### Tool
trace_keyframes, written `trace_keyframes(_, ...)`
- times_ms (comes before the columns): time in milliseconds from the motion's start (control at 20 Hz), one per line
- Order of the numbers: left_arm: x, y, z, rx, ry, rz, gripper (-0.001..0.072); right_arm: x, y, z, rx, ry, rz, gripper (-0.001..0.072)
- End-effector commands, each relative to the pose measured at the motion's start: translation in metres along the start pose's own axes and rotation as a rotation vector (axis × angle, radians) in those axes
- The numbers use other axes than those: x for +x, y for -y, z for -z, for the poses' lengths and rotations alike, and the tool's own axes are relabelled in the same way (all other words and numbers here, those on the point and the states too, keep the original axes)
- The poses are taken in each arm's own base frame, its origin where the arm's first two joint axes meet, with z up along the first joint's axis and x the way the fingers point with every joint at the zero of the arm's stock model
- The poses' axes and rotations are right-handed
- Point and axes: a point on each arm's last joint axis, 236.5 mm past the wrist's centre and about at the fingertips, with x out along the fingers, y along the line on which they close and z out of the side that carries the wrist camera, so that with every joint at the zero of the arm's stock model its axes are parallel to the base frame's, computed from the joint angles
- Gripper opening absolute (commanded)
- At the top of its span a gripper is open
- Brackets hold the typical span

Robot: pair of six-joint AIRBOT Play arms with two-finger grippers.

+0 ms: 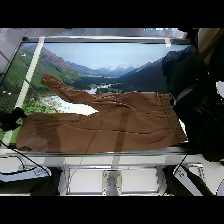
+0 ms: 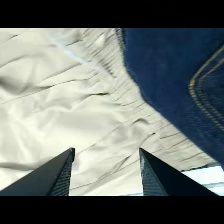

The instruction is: Fold the clothes and pants, and hang the long-sleeved shirts on hangers.

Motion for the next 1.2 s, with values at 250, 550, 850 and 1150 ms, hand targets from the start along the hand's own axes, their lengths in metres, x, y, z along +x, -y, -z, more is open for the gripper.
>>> trace_keyframes(250, 0.010, 0.011, -0.010, 0.107, -0.028, 0.044, 0.0558, -0.001, -0.009, 0.001, 0.003, -0.004, -0.034, 0.0448)
trace_keyframes(550, 0.018, 0.010, 0.003, 0.169, -0.094, 0.047, 0.0310, -0.001, -0.009, 0.001, 0.027, -0.004, -0.034, 0.0448)
trace_keyframes(850, 0.007, 0.016, -0.026, 0.184, -0.011, 0.048, 0.0008, -0.001, -0.009, 0.001, 0.047, -0.006, -0.034, 0.0448)
trace_keyframes(1150, -0.093, 0.069, -0.085, 0.350, 0.193, 0.094, 0.0008, -0.001, -0.009, 0.002, 0.047, -0.010, -0.034, 0.0447)
